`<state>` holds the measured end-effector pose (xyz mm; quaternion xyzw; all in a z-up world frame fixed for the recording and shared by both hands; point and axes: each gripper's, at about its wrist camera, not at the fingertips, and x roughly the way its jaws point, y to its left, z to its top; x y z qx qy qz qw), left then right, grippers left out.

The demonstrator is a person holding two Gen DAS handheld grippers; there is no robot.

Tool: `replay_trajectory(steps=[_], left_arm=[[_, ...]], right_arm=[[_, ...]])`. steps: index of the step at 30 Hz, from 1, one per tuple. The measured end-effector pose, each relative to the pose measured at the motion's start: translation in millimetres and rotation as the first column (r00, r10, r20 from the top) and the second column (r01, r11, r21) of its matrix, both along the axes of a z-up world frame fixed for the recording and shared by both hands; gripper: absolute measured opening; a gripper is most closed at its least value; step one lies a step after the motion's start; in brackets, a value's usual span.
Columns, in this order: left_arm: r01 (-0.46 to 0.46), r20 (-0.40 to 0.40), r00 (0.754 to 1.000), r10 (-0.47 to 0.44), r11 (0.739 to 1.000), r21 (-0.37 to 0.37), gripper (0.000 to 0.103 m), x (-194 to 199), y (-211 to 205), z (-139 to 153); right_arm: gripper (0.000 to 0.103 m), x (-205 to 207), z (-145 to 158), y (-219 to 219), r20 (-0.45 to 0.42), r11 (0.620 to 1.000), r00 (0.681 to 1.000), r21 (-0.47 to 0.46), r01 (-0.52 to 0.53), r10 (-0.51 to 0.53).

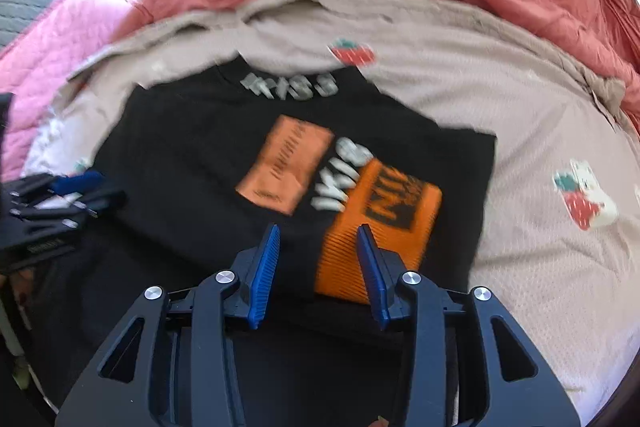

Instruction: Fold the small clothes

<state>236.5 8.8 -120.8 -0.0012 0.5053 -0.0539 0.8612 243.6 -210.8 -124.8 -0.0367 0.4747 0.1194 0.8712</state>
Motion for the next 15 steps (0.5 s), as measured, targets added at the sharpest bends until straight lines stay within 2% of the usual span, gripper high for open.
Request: replay_trajectory(steps=[1,4,9,15], left_arm=[[0.001,0.0,1.0,-0.001,1.0,-0.005,0.047,-1.3,0.9,-0.6],[0.005,-0.001,1.0,-0.005,1.0,-0.019,0.048,-3.1,3.8,-2.5],[0.007,0.0,1.0,-0.007,1.0,-0.016,0.048,-2.9,3.0,-3.9],[0.005,-0.006,1.0,-0.005,1.0,-0.015,0.048,-2.8,2.5,-0.3]], right_arm=[[0.042,1.3,-4.9,-3.1,-0.021,1.0,1.0,-0.013,0.012,-0.013],[0.044,1.3,-11.7,-13.3,-0.045,0.999,0.999,0.03,0.028,-0.027],[0.046,-1.4,-12.9,-9.8,-0.038,1.0,0.999,0.01,0.02,-0.02],[0.05,-2.1,-5.1,-11.9,-0.04,0.999,0.999,0.032,0.022,-0.02]])
